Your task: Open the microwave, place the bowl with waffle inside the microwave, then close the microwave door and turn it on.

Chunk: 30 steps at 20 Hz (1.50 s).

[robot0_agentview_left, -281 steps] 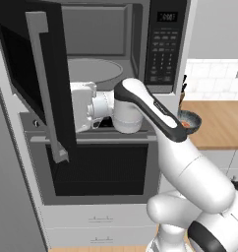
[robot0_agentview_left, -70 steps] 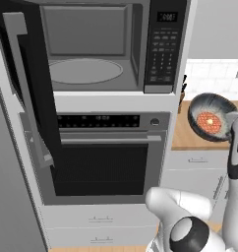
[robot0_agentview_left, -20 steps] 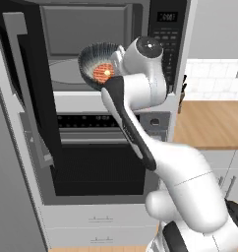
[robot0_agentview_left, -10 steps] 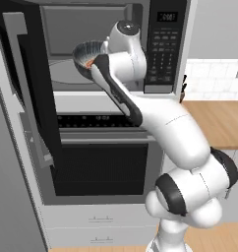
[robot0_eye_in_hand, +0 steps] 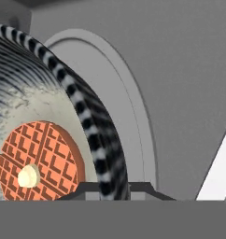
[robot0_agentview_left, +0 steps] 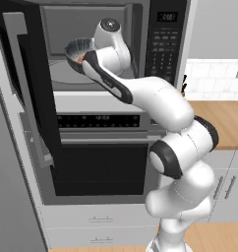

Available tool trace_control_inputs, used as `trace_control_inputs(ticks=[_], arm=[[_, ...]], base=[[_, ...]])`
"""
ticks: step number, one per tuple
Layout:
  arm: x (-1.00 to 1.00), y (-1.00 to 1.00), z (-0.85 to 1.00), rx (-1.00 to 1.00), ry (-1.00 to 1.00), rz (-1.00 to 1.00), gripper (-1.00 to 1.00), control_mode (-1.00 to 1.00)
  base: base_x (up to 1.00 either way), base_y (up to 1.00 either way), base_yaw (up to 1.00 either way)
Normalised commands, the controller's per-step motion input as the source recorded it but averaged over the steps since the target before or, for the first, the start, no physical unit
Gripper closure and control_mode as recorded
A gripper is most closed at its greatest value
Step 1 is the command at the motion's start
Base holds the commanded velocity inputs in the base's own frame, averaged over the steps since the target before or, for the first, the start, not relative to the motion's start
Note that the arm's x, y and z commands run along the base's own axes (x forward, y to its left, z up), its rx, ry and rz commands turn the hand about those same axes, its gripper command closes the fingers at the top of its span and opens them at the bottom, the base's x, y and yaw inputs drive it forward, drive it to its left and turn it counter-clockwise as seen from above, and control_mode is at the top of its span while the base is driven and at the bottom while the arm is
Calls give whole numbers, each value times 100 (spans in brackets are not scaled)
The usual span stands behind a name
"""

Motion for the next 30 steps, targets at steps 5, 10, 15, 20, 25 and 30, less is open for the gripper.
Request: trace_control_inputs(ticks=[5,10,15,20,25,30], arm=[[55,30,-38,-6,0,-6,100,-100],[23,27,-58,-9,0,-9,-100,-100],[2,8,-43,-3,-5,-10,-100,-100],[14,0,-2,0,-33,-3,-100,-100],[-53,-4,-5,0,-83,0,-100,-100],[-100,-7,-48,1,-99,0,-100,-100]], base=[[0,0,0],[0,0,0],[0,0,0],[0,0,0],[0,0,0],[0,0,0]])
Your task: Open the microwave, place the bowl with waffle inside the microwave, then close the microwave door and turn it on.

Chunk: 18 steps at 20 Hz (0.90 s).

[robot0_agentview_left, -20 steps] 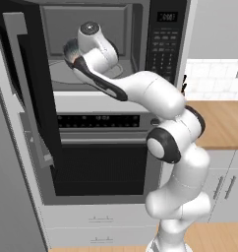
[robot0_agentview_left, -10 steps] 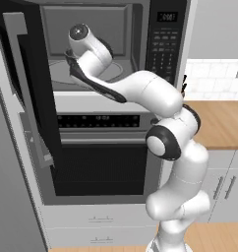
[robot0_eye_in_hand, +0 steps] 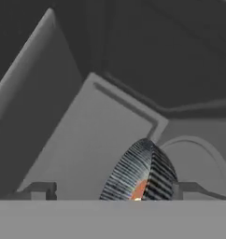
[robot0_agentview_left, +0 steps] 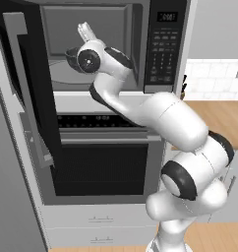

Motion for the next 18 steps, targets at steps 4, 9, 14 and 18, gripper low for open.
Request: trace_control_inputs(ticks=[4,9,14,18], arm=[[-100,-19,-22,3,-84,0,-100,-100],[-100,-4,-45,9,-56,-11,-100,-100],[-100,0,-55,28,-12,-24,-100,-100],[-97,-12,-52,32,3,-28,-100,-100]], base=[[0,0,0],[0,0,0],[0,0,0],[0,0,0]])
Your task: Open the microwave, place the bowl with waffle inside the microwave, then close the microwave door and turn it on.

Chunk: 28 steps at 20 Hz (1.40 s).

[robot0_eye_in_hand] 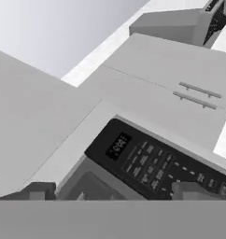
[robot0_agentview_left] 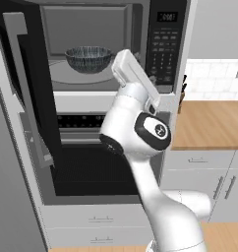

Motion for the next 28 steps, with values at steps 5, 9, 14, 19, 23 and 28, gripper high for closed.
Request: trace_control_inputs(ticks=[5,9,14,19,23,28], arm=[[-77,-41,-60,19,1,-38,100,-100],[-49,-88,-73,21,0,-35,100,-100],[-12,-73,-85,18,2,-27,100,-100],[18,-10,-89,12,12,-13,100,-100],[37,0,-94,5,20,-8,100,-100],[46,25,-74,0,17,-1,100,-100]], base=[[0,0,0],[0,0,0],[0,0,0],[0,0,0],[0,0,0],[0,0,0]])
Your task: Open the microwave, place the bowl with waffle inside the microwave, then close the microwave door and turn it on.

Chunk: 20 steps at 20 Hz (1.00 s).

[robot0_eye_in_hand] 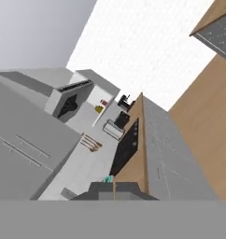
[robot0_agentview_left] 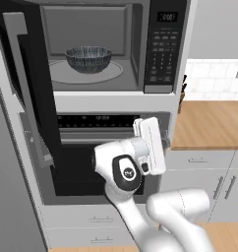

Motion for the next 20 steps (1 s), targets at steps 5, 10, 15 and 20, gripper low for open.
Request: trace_control_inputs(ticks=[5,10,15,20], arm=[[33,77,-44,-7,13,0,100,-100],[34,99,-31,-11,9,0,100,-100],[30,100,-26,-11,6,0,100,-100],[-2,99,-2,-2,-7,9,100,-100]], base=[[0,0,0],[0,0,0],[0,0,0],[0,0,0]])
